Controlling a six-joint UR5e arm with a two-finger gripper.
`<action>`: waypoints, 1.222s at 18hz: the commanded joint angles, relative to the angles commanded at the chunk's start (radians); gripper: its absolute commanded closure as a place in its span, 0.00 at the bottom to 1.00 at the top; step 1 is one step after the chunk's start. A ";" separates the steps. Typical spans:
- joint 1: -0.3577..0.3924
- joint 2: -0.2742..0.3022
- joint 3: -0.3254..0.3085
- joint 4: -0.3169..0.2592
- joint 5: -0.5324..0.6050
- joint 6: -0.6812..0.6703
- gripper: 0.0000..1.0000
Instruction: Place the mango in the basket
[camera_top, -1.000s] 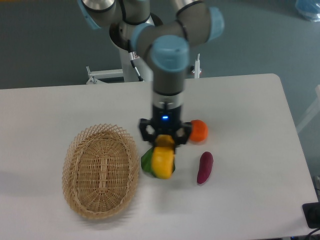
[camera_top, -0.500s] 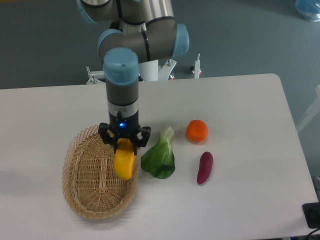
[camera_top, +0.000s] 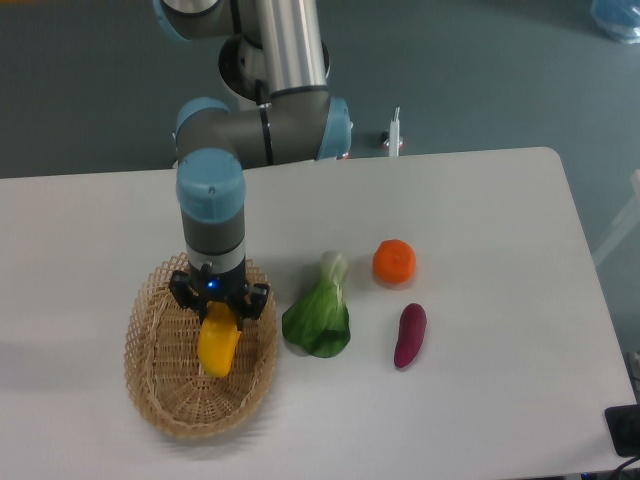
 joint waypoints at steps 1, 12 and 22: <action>-0.003 -0.014 0.006 0.000 0.002 0.000 0.44; -0.012 -0.006 0.046 -0.002 0.011 0.005 0.00; 0.038 0.040 0.098 -0.011 0.086 0.018 0.00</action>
